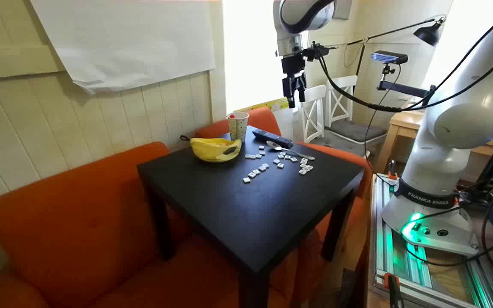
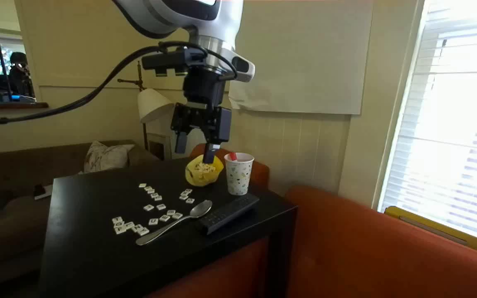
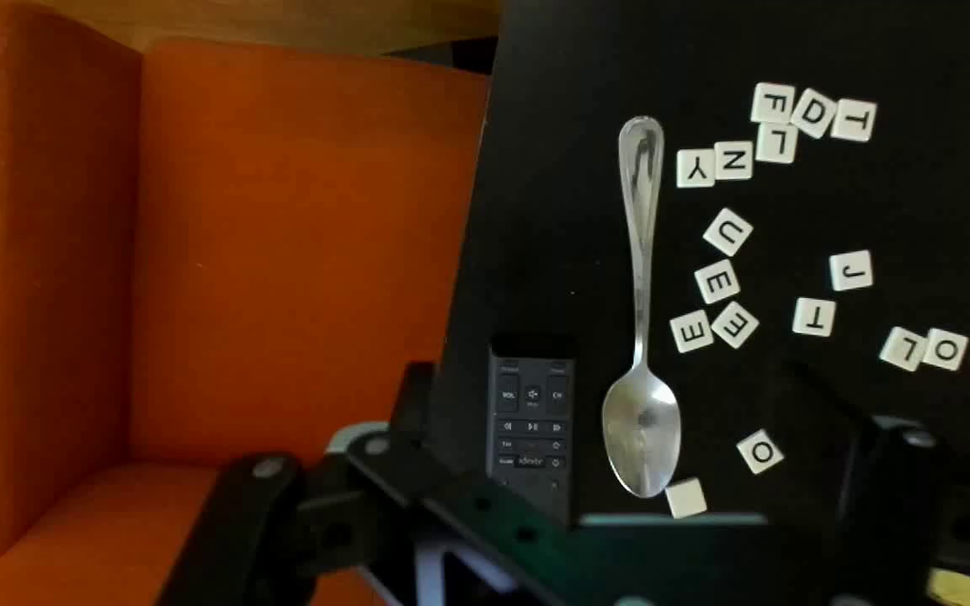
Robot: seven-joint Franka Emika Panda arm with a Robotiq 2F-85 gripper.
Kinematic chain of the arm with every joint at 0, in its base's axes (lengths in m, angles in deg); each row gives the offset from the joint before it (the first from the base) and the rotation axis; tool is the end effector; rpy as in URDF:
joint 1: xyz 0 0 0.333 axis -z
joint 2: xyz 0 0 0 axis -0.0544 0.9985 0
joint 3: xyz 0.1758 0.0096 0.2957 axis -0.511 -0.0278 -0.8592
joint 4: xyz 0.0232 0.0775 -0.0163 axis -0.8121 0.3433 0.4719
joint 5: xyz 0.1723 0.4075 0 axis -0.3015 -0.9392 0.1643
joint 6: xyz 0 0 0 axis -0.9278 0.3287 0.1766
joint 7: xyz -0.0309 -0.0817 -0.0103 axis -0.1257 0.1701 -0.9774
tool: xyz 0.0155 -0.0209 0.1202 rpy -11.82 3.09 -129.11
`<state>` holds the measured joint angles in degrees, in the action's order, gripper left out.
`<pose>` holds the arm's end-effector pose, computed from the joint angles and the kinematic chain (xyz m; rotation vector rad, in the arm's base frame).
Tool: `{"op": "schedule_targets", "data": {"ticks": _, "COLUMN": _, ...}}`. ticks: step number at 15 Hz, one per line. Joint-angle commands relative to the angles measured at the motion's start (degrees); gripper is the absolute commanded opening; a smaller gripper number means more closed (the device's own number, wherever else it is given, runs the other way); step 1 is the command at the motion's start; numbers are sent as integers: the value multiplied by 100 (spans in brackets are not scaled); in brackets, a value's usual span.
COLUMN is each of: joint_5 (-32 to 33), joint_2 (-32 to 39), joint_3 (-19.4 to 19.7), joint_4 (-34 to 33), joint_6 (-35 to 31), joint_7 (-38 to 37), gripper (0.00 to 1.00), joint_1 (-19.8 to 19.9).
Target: Press a button on the remote control.
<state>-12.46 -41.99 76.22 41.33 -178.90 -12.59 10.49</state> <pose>0.4732 -0.1500 0.4160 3.0940 -0.2095 -0.3569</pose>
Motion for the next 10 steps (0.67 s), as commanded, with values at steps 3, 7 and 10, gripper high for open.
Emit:
{"op": "schedule_targets", "data": {"ticks": 3, "joint_5": -4, "joint_2": 3, "joint_3": -15, "joint_4": -8, "joint_6": 9, "joint_7": 4, "gripper": 100, "joint_1": 17}}
{"op": "schedule_targets", "data": {"ticks": 7, "joint_5": -173, "joint_2": -44, "joint_3": 57, "joint_4": 93, "joint_6": 78, "joint_7": 175, "gripper": 100, "joint_1": 35}}
{"op": "schedule_targets", "data": {"ticks": 10, "joint_5": -367, "joint_2": -137, "joint_3": 197, "joint_4": 421, "joint_6": -306, "joint_7": 146, "gripper": 100, "joint_1": 117}}
